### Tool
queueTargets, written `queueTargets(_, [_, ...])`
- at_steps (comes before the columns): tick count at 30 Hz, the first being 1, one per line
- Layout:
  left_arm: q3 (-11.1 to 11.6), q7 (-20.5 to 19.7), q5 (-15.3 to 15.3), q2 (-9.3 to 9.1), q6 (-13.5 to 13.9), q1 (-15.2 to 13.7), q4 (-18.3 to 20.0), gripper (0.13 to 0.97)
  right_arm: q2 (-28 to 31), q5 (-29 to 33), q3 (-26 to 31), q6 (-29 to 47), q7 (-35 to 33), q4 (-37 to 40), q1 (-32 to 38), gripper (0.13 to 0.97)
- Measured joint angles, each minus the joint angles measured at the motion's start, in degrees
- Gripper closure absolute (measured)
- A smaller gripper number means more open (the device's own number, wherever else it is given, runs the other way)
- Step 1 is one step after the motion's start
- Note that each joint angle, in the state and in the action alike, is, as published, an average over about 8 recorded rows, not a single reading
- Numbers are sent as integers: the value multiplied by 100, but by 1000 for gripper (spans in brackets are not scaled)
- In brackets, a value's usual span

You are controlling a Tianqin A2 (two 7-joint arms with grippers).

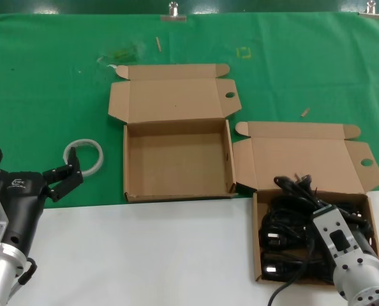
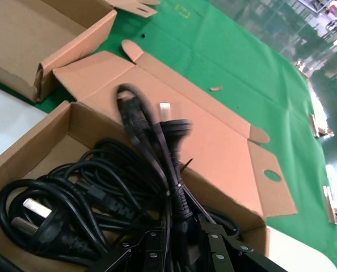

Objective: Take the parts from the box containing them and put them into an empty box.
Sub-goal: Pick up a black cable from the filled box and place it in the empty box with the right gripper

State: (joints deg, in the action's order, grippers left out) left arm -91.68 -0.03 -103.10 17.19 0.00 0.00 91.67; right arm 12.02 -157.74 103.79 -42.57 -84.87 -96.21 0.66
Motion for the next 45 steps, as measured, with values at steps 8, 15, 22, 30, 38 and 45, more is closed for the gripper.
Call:
queueTargets(8, [0,0,0,0,0,0,0,132,0,0,49,-394,-192,-465,-19,856])
queueTargets(15, [0,0,0,0,0,0,0,132,0,0,201,-860,-350,-1002,7,863])
queueTargets(22, [0,0,0,0,0,0,0,132,0,0,542,-1100,-320,-1272,233,863])
queueTargets(30, [0,0,0,0,0,0,0,132,1,0,1024,-757,-42,-729,757,863])
queueTargets(38, [0,0,0,0,0,0,0,132,3,0,1374,-371,181,-126,1197,863])
queueTargets(45, [0,0,0,0,0,0,0,132,8,0,1913,15,509,489,1746,863])
